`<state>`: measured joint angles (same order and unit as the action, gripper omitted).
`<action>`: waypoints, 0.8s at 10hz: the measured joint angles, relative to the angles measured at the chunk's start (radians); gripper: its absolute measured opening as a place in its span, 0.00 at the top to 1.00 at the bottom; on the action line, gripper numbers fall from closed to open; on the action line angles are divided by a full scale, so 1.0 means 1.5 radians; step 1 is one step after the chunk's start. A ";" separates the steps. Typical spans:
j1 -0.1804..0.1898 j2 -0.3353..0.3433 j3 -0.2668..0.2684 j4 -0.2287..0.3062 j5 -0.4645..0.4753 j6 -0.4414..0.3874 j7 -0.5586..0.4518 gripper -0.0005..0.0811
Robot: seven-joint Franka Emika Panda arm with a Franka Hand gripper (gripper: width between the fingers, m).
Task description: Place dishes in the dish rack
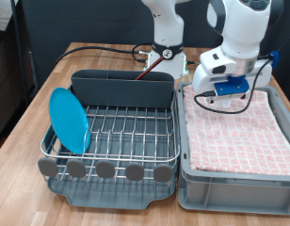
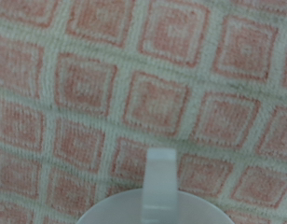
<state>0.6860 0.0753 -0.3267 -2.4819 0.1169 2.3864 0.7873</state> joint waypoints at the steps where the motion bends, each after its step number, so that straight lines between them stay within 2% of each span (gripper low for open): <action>1: 0.000 0.001 0.000 -0.001 0.002 0.002 0.000 0.01; 2: 0.000 0.002 0.000 -0.002 0.003 0.004 -0.001 0.11; 4: 0.000 0.002 0.000 -0.005 0.009 0.008 -0.005 0.49; 5: 0.000 0.002 0.000 -0.007 0.011 0.010 -0.007 0.49; 6: 0.000 0.002 0.000 -0.008 0.011 0.012 -0.007 0.72; 7: 0.000 0.002 0.000 -0.008 0.011 0.016 -0.007 0.72; 8: 0.000 0.002 -0.001 -0.008 0.009 0.018 -0.006 0.91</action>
<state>0.6860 0.0779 -0.3285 -2.4936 0.1308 2.4132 0.7786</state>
